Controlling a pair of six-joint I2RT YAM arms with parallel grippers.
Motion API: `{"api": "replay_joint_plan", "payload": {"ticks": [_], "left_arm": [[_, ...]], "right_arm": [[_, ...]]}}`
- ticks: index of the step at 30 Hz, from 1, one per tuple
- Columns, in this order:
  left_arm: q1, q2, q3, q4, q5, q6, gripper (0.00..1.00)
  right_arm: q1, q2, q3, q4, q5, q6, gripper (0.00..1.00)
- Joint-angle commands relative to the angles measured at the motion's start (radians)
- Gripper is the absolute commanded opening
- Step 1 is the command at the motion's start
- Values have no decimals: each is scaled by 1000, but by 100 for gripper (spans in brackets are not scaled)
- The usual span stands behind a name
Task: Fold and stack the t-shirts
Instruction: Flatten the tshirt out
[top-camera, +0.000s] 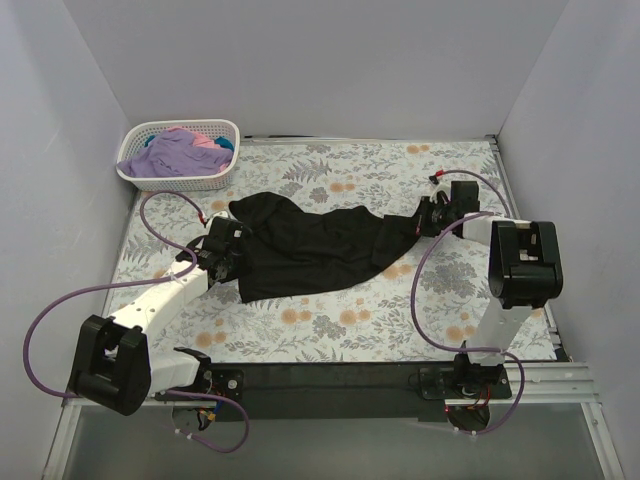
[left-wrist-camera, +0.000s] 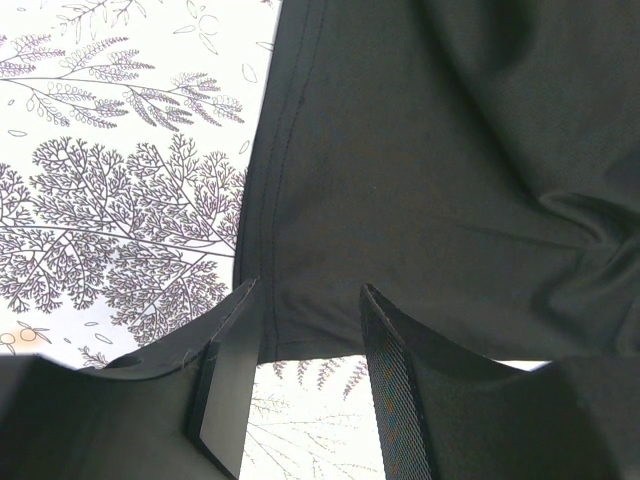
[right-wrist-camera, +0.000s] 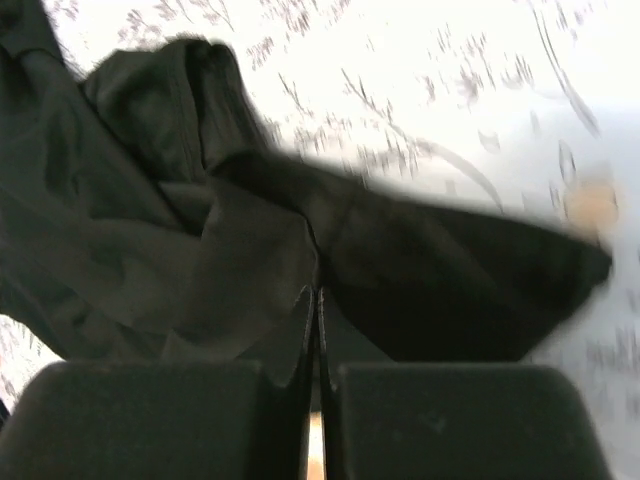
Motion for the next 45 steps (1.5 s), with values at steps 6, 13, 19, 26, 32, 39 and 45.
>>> {"api": "replay_joint_plan", "payload": {"ticks": [6,13,19,26,32,39,45], "left_arm": [[6,5,-11,-2,33,-39,47],[6,-2,-24,-101,31,-148,52],[6,-2,-54,-165,20,-215,52],[3,30,-47,-199,-10,-319,51],[-2,25,-10,-219,-32,-378,48],[-23,101,25,-251,-58,-407,45],[-68,177,39,-259,-81,-428,45]], "right_arm": [[-5,-483,-185,-287,383,82,1],[-5,-851,-394,-416,468,128,1],[-5,-1105,-477,-444,411,151,1],[-4,-1137,-511,-433,330,119,1],[-5,-1133,-552,-380,278,108,1],[-4,-1127,-592,-350,268,85,1],[-4,-1118,-618,-326,251,82,1]]}}
